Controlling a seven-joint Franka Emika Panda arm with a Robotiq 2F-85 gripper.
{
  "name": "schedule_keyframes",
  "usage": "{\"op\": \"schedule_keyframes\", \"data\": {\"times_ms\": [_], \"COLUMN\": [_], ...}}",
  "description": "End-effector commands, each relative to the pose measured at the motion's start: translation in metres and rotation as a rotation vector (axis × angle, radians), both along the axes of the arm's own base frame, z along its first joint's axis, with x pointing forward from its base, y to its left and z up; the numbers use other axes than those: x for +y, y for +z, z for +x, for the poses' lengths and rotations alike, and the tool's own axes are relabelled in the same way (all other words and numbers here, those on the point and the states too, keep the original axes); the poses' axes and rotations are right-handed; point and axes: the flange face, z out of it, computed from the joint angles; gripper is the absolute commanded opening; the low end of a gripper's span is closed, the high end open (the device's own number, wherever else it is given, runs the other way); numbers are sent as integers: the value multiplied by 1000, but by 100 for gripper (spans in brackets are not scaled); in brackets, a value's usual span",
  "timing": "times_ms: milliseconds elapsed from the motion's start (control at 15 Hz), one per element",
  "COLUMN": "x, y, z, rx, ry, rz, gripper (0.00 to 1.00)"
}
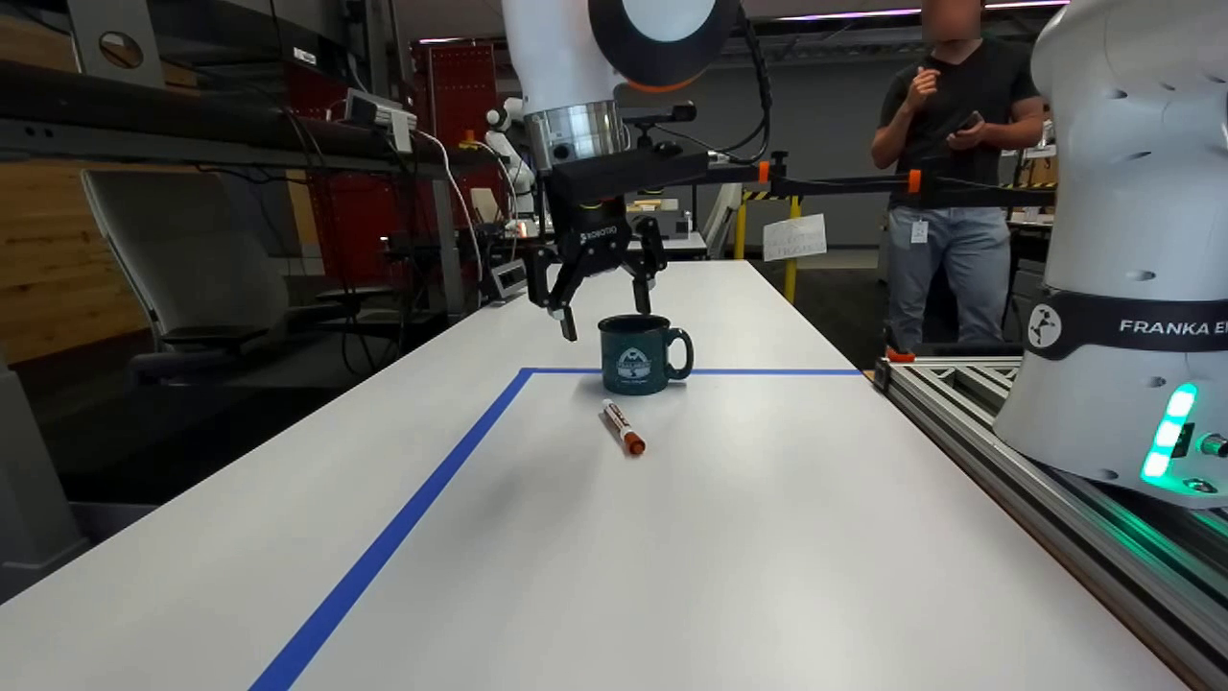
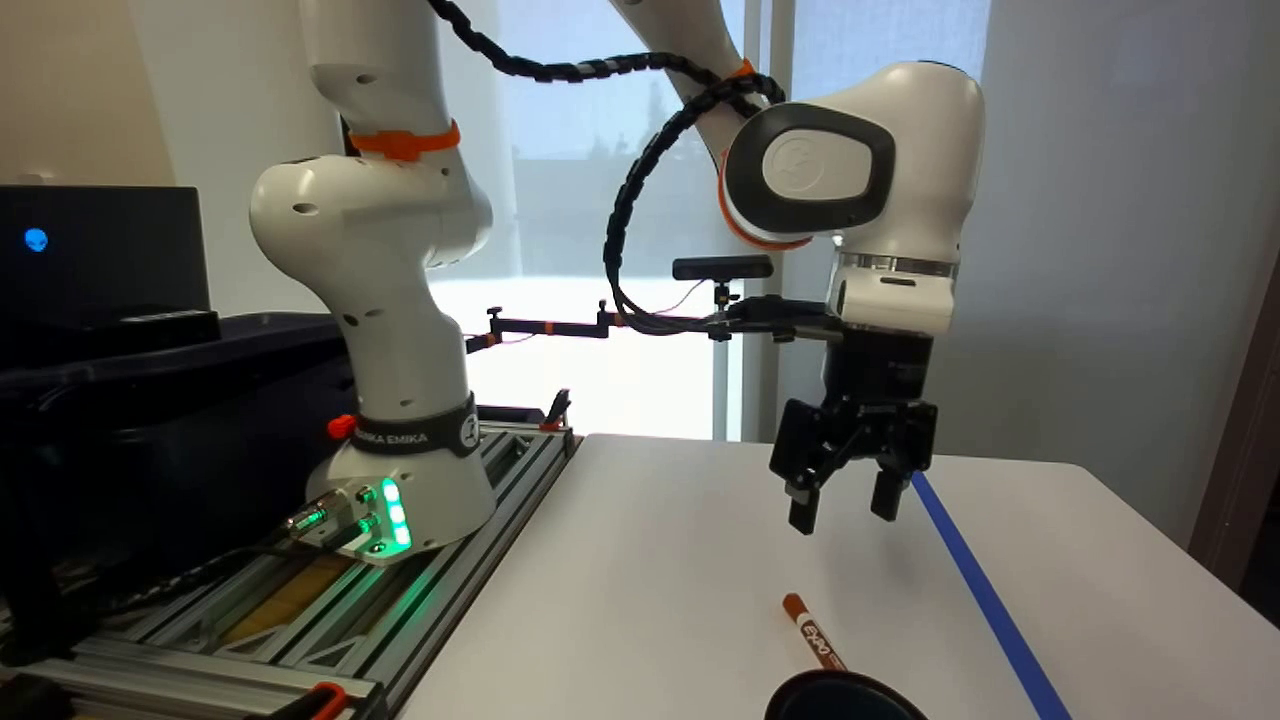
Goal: Put the marker on the table
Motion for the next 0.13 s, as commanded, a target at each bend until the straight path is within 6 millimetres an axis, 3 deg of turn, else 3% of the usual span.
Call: {"op": "schedule_keyframes", "data": {"times_ms": [0, 67], "x": [0, 0], "y": [1, 1], "z": [0, 0], "rx": [1, 1], "ry": [0, 0], "rz": [0, 0], "gripper": [100, 100]}}
